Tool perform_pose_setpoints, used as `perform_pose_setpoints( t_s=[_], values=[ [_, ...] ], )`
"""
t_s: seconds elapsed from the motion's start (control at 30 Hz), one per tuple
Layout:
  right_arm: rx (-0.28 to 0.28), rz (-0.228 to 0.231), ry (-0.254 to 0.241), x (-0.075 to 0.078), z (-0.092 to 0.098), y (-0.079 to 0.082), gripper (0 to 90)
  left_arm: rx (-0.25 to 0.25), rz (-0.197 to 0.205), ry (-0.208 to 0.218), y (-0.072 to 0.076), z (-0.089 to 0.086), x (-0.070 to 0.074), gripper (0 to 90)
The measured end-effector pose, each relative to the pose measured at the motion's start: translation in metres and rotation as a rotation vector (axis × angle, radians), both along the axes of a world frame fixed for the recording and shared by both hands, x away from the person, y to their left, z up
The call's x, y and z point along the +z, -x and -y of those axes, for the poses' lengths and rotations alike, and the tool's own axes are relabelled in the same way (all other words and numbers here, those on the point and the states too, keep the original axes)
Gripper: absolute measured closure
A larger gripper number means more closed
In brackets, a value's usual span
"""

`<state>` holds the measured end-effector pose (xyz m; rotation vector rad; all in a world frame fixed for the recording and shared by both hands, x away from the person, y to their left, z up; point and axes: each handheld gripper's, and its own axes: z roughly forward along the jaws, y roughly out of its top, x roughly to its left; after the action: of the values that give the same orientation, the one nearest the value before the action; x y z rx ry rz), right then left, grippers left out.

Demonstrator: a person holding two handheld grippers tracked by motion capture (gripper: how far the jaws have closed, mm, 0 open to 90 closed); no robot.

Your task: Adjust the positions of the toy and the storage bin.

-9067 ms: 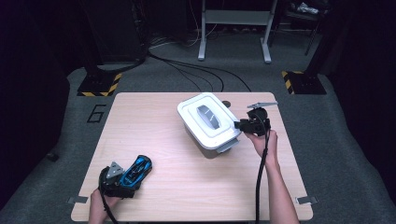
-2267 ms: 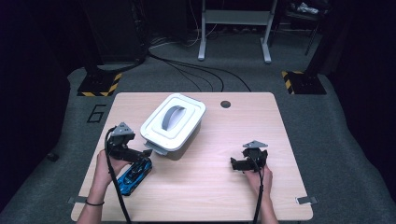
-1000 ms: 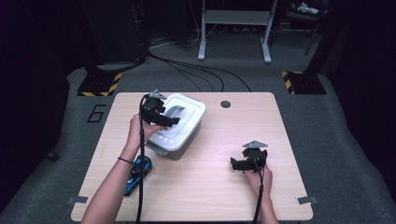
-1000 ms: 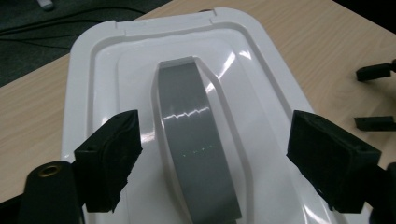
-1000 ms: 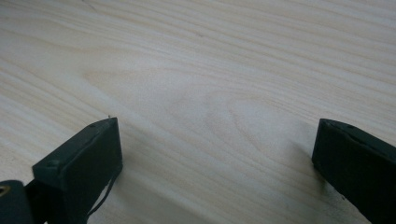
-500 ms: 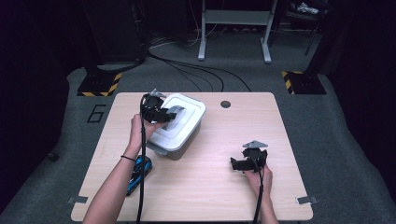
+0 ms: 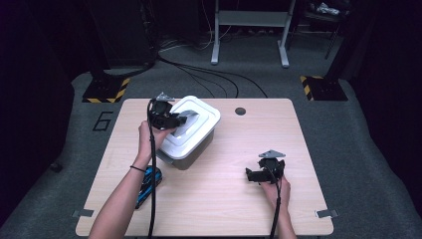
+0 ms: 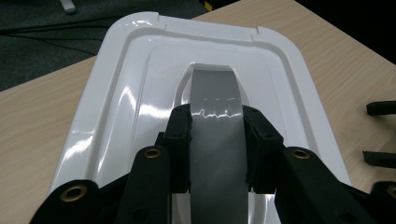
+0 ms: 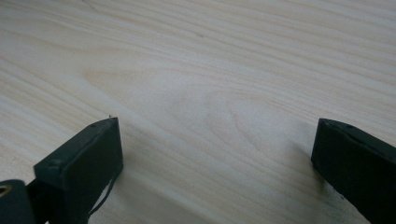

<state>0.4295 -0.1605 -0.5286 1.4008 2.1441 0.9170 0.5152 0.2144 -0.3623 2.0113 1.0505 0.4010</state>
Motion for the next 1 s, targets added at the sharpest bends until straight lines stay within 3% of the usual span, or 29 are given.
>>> perform_pose_setpoints(
  t_s=[0.33,0.47,1.0],
  values=[
    [-0.008,0.002,-0.004,0.000,0.000,0.000,1.4,0.015,0.044,0.043,0.007,-0.012,0.021,66.7],
    [-0.008,0.002,-0.003,0.000,0.000,0.000,1.4,0.029,0.060,0.036,0.009,-0.021,0.031,66.7],
    [-0.008,0.002,-0.004,0.000,-0.001,0.000,1.5,0.164,0.078,0.051,0.013,-0.073,0.045,66.7]
  ],
)
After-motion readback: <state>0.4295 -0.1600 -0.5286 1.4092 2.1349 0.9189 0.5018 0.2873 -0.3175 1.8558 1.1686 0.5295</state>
